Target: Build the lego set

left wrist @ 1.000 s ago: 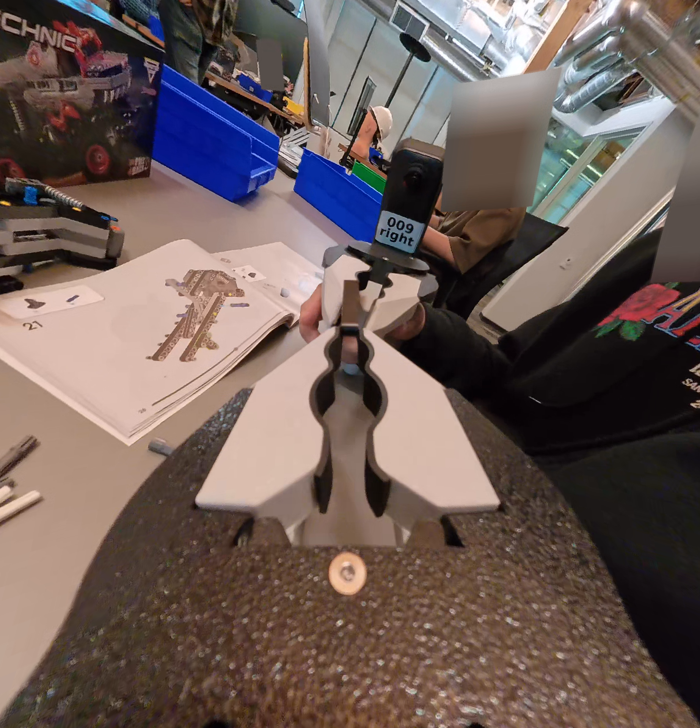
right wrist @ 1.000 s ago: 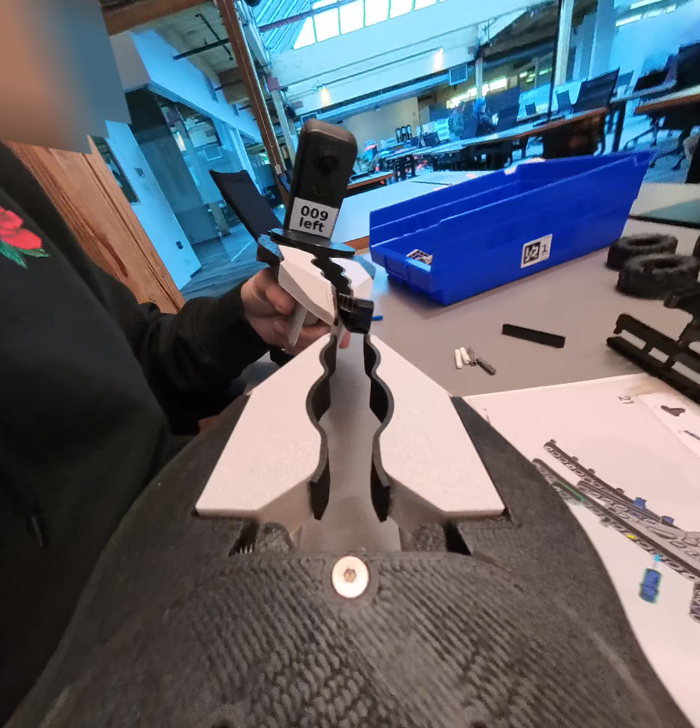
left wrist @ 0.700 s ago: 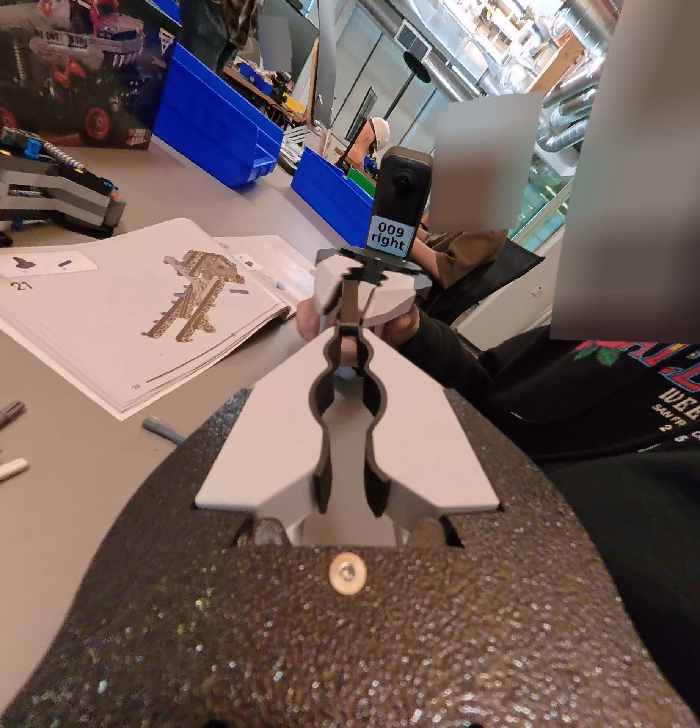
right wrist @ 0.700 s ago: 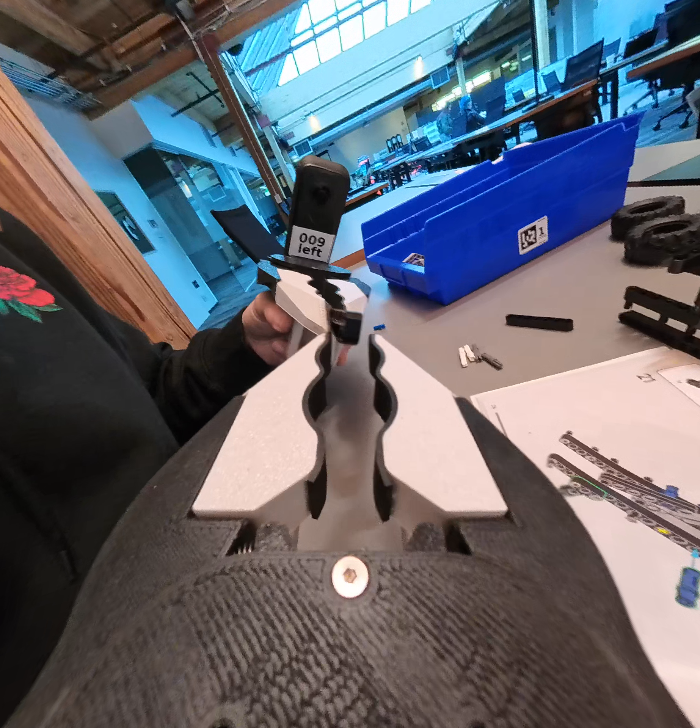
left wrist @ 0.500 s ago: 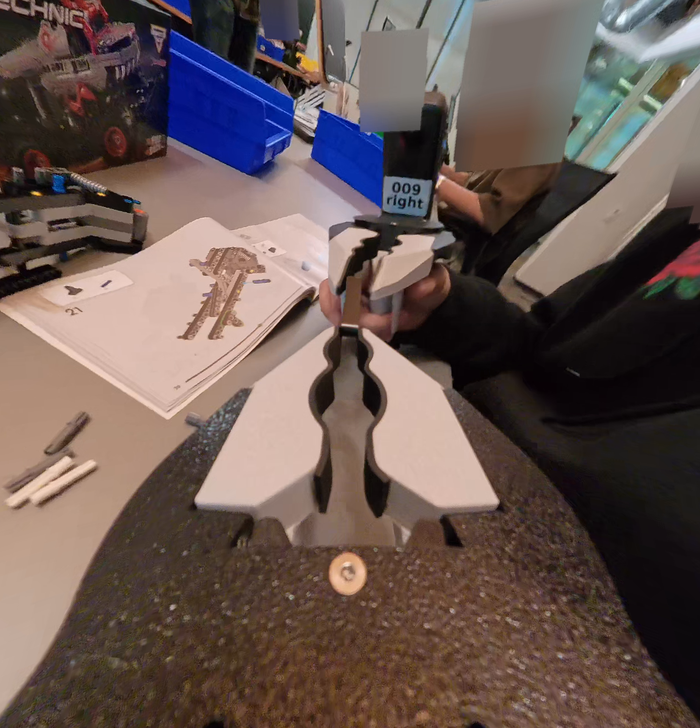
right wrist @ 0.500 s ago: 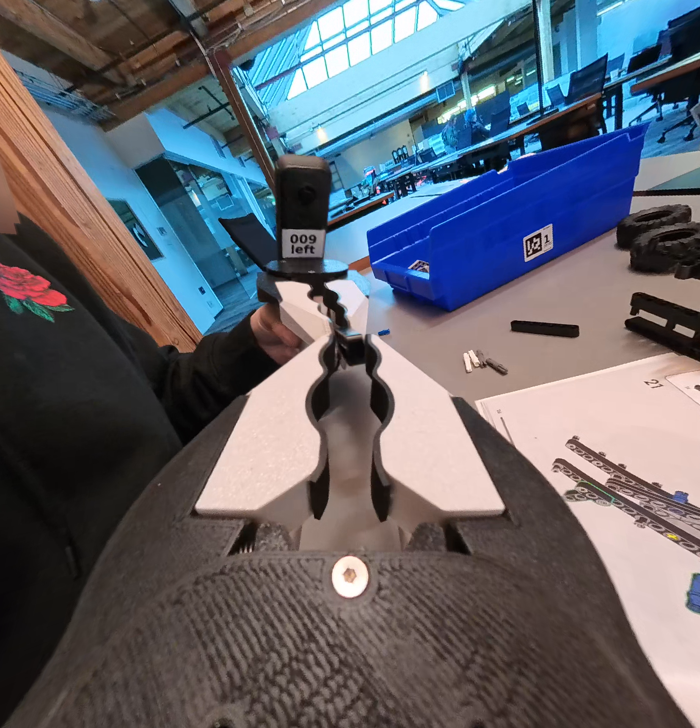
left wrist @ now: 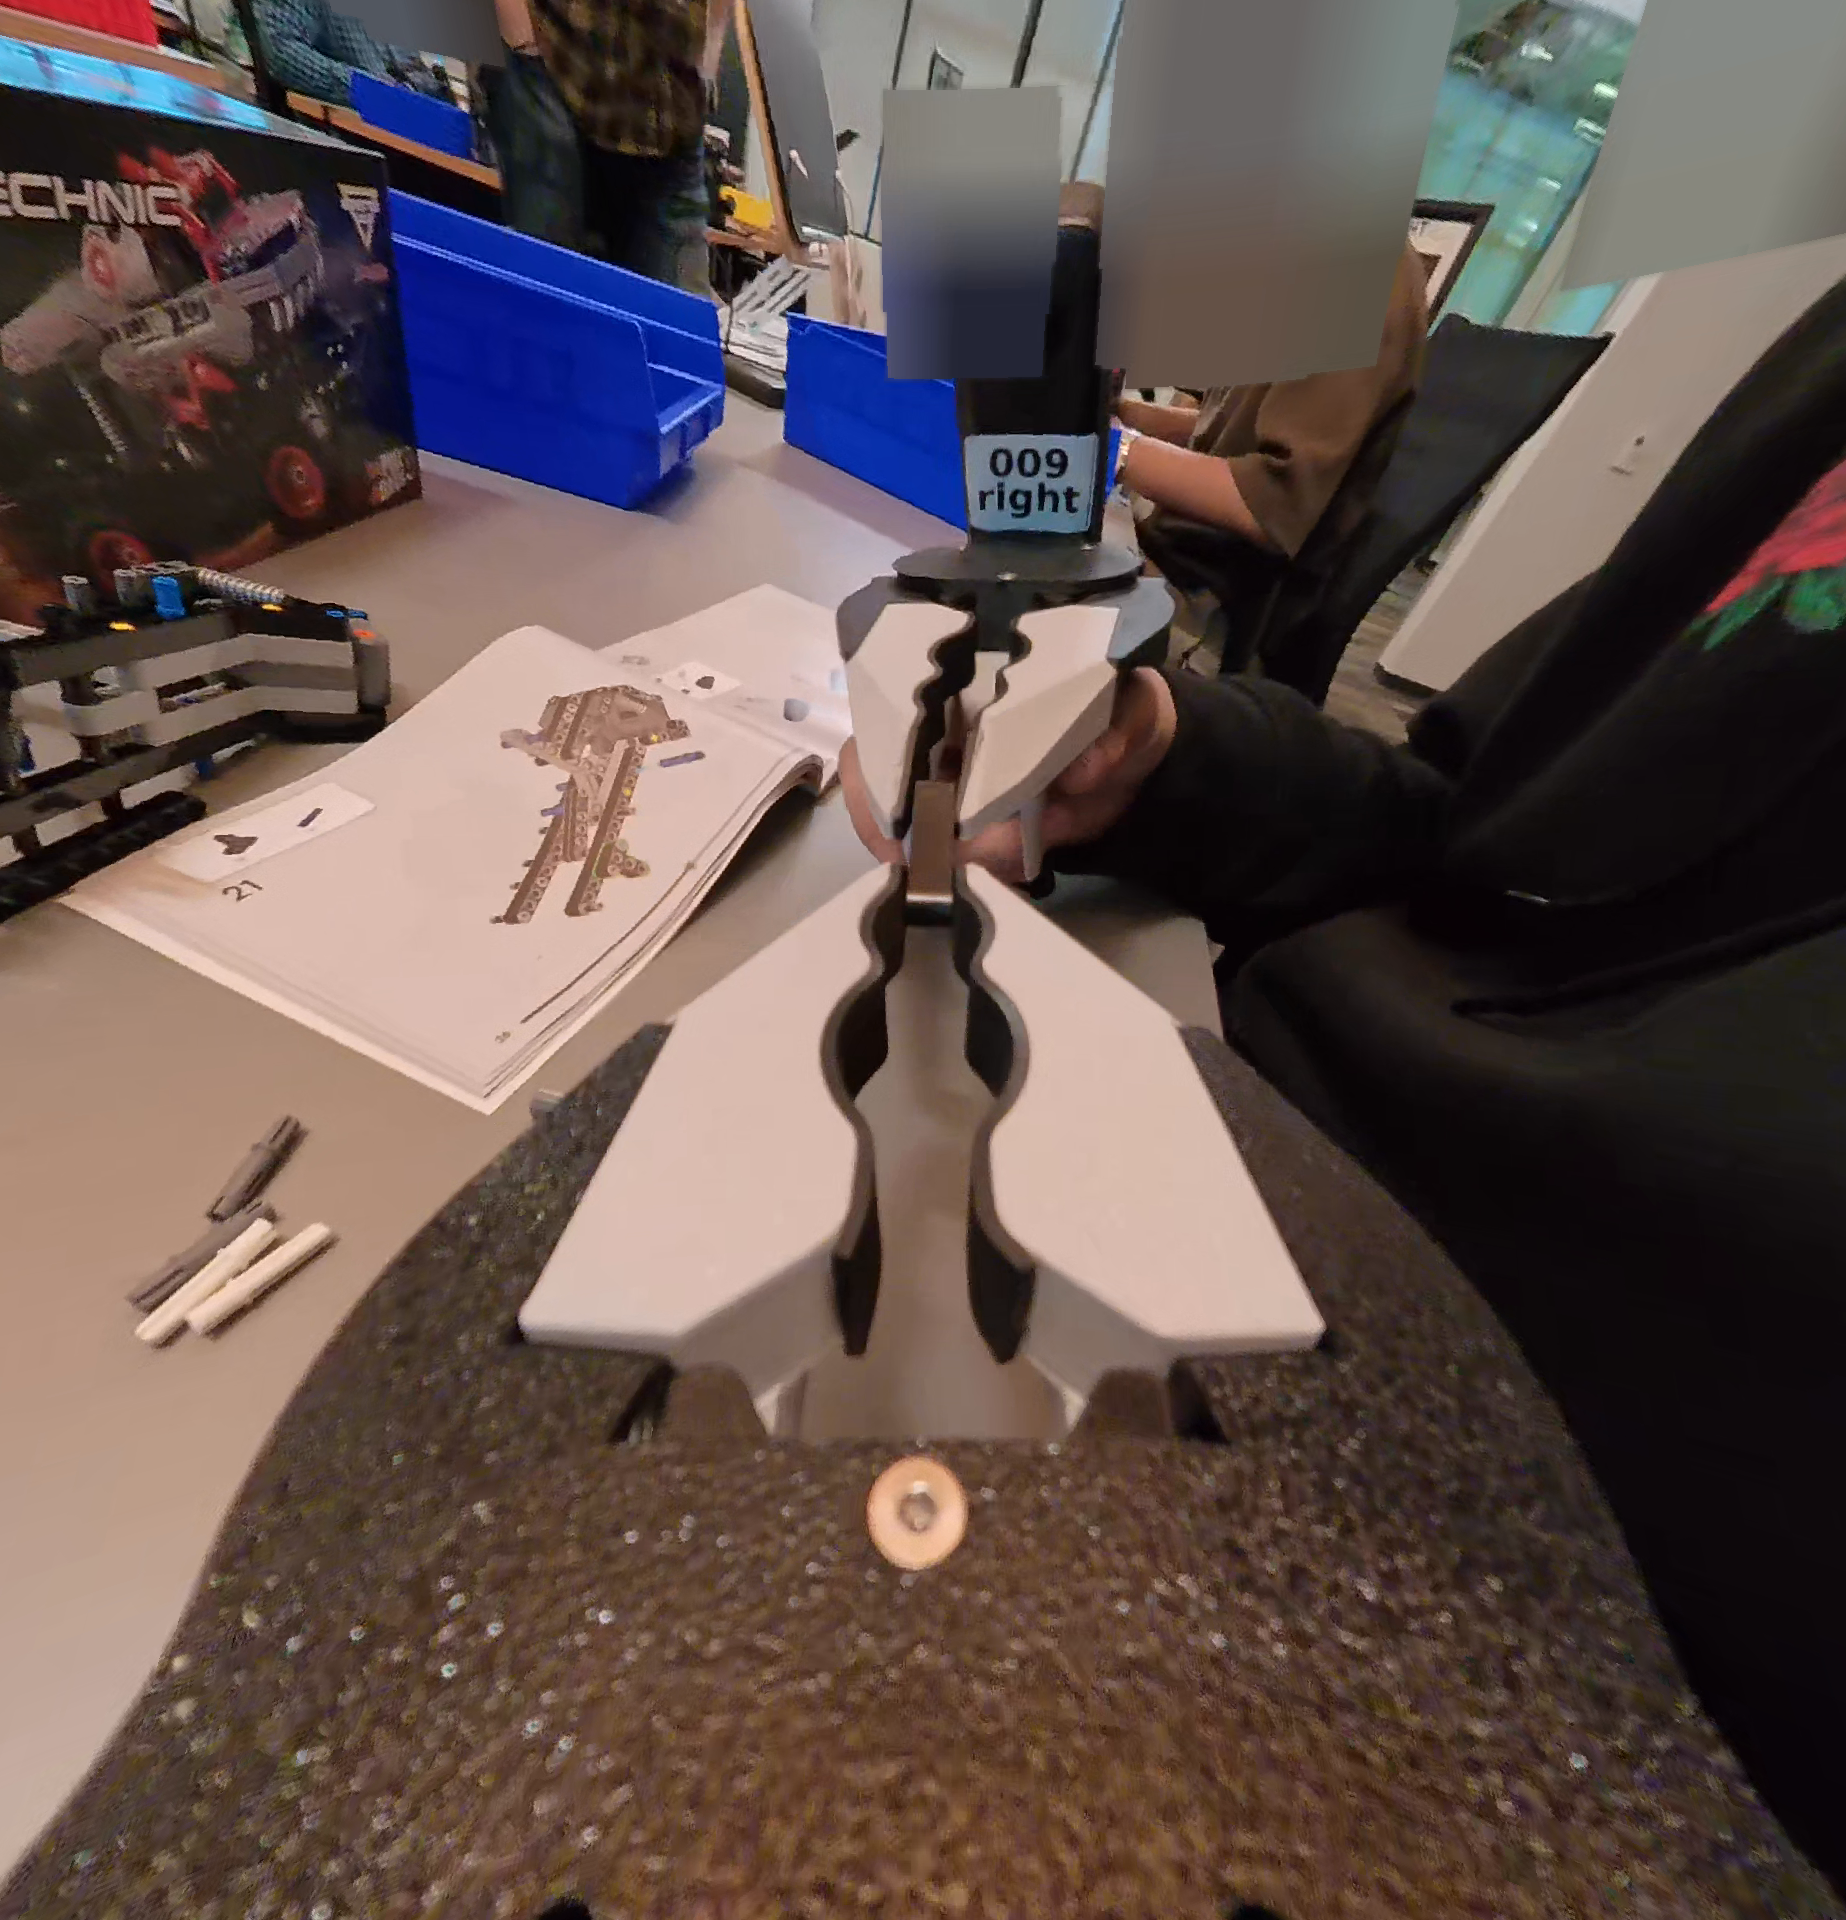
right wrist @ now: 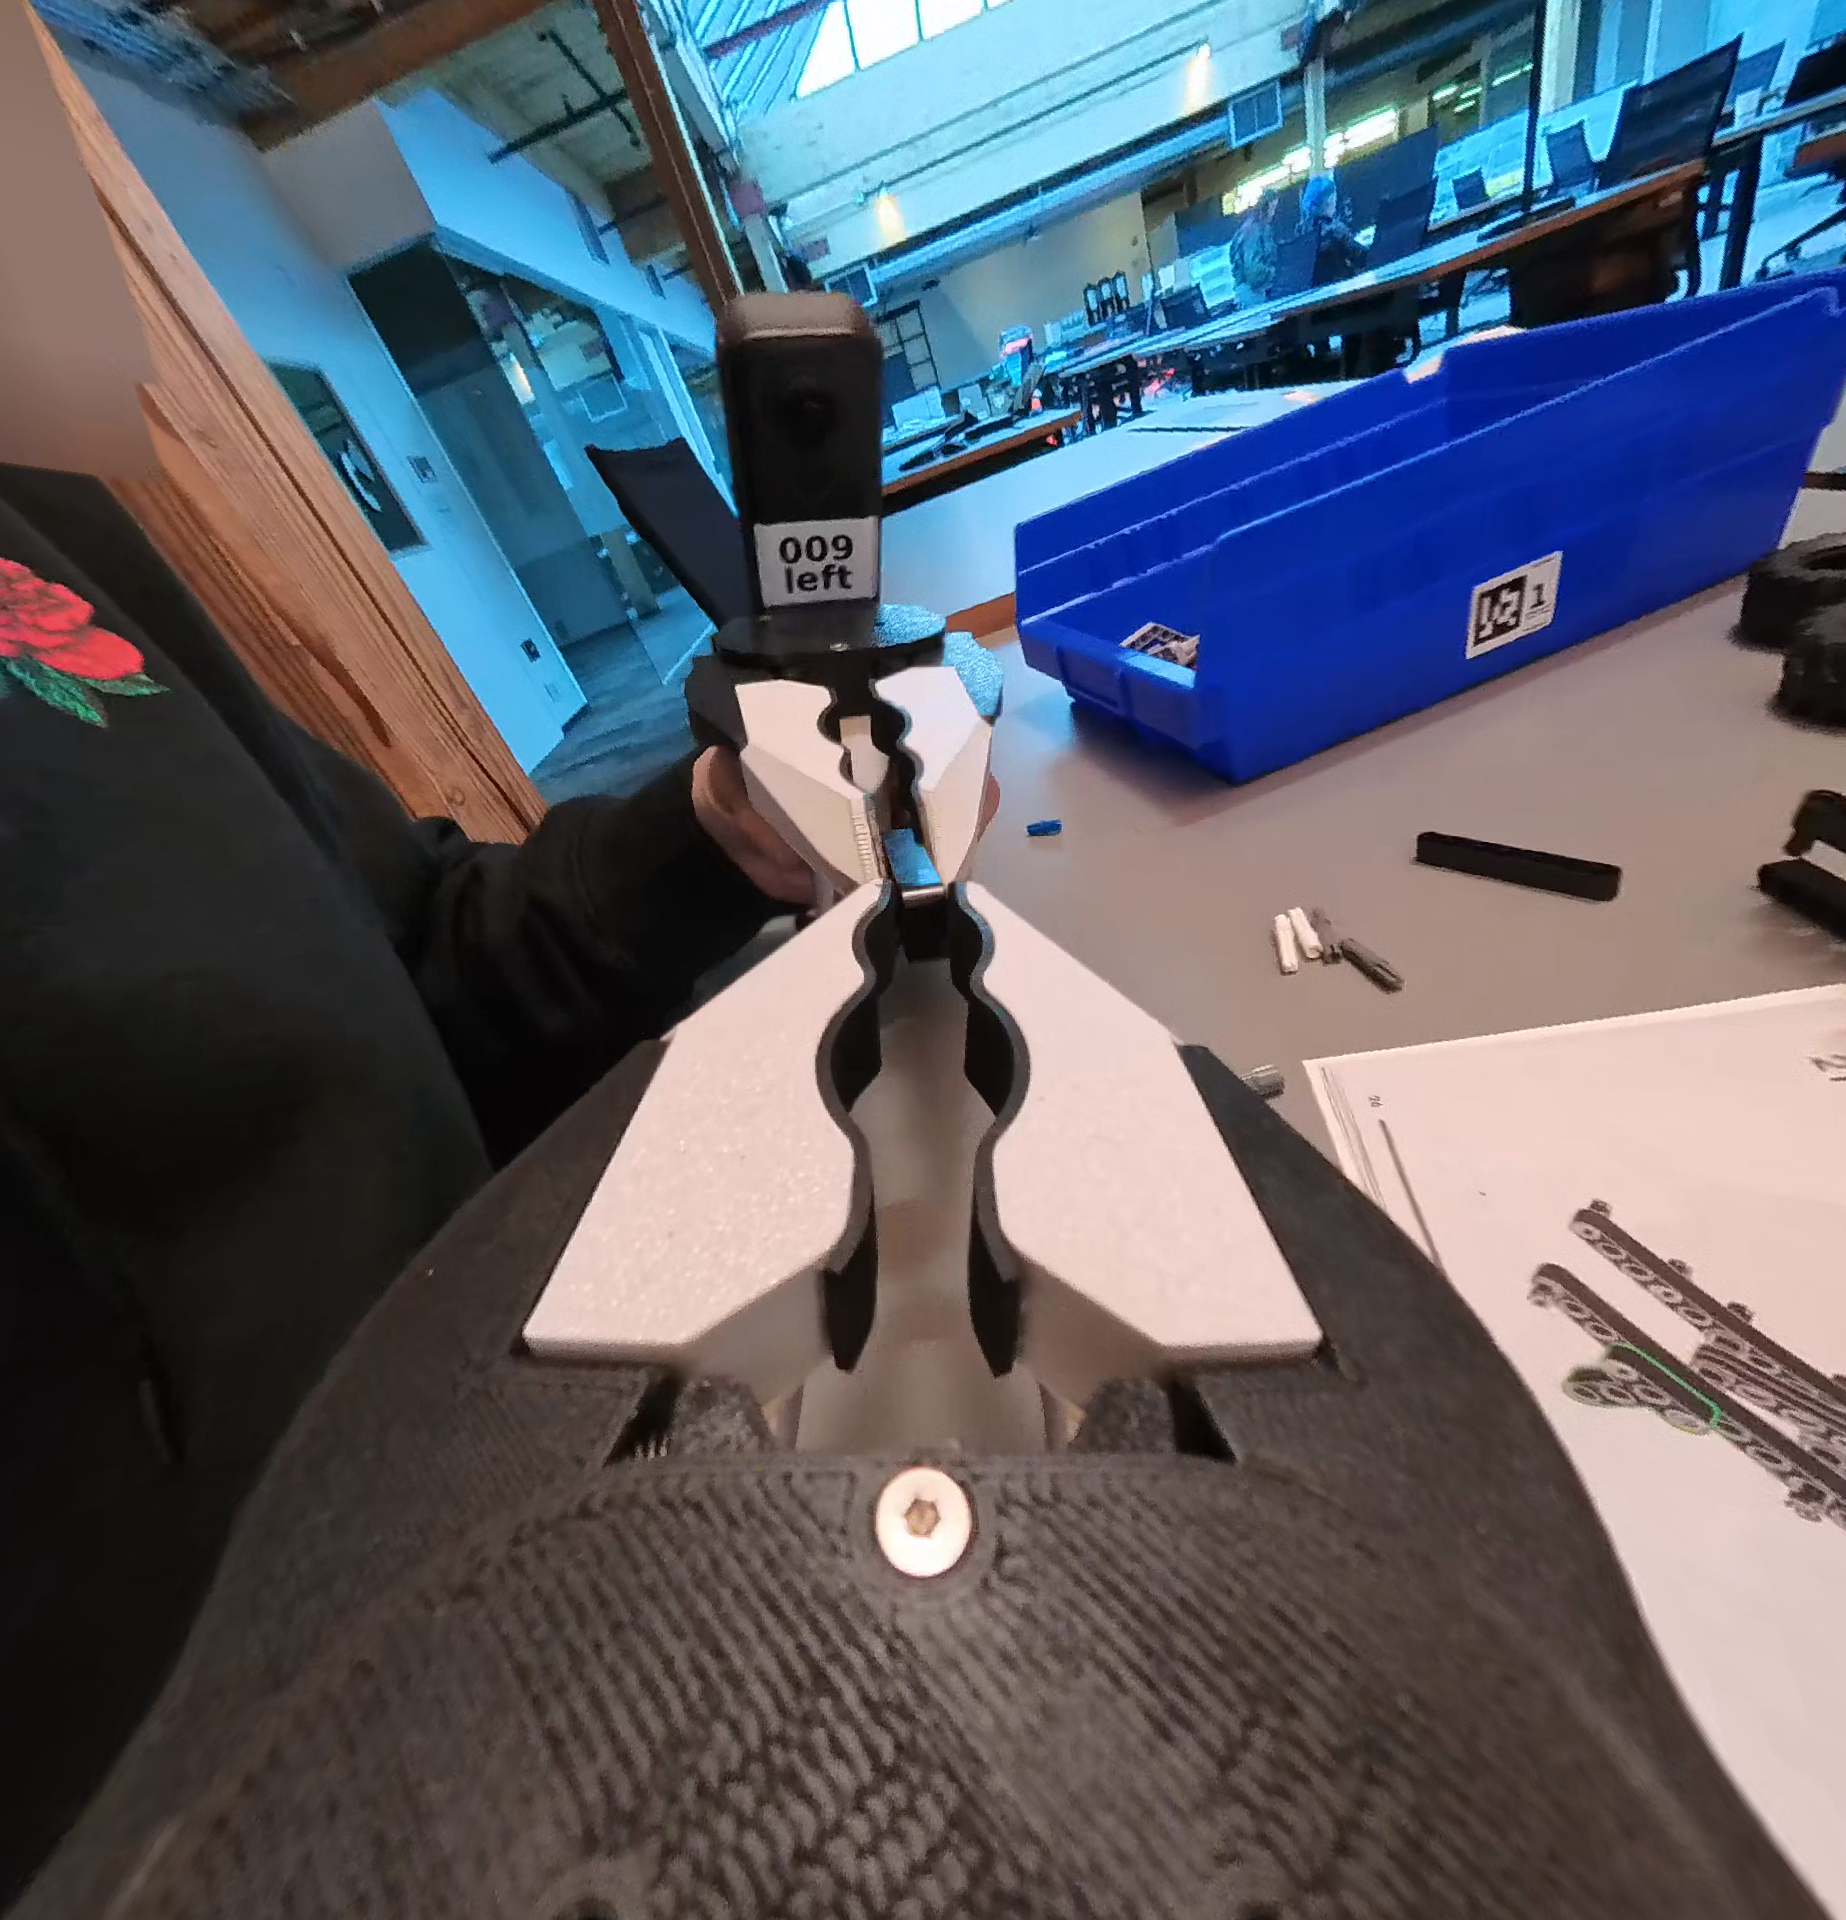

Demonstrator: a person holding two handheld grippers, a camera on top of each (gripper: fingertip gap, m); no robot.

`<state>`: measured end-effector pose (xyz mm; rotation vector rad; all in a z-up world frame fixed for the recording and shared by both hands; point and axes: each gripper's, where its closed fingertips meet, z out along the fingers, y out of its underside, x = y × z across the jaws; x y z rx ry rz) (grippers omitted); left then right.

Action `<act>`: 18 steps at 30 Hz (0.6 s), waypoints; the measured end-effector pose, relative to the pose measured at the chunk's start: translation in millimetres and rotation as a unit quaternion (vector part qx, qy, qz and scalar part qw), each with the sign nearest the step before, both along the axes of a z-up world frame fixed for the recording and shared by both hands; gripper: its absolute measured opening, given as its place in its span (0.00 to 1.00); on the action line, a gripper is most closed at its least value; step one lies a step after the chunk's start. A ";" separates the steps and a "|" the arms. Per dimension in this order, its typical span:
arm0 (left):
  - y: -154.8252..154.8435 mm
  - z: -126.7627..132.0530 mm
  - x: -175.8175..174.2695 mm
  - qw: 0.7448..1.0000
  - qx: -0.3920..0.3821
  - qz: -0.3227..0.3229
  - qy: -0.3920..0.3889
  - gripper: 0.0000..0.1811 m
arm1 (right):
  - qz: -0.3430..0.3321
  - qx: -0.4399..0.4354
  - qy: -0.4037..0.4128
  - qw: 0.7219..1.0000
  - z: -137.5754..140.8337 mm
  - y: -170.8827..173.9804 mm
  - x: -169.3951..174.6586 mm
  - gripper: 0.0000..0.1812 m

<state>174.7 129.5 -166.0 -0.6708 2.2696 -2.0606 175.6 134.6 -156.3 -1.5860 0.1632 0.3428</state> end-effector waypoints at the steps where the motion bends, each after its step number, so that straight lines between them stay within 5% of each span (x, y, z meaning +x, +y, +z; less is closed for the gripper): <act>1: 1.4 -0.5 -1.6 1.000 0.002 -0.005 0.003 0.03 | 0.001 -0.003 -0.010 1.000 -0.4 1.5 -1.5 0.04; 7: 6.7 0.9 -12.0 0.999 0.028 -0.025 -0.038 0.03 | 0.004 -0.001 -0.014 1.000 0.5 6.6 -12.6 0.04; 13: 0.4 7.6 -13.7 0.998 0.016 -0.026 -0.052 0.03 | -0.065 0.025 -0.051 0.996 8.7 1.4 -12.6 0.04; 18: -13.7 13.8 -41.2 0.992 -0.007 -0.113 -0.053 0.05 | 0.011 0.044 -0.040 0.998 12.6 -15.3 -41.4 0.03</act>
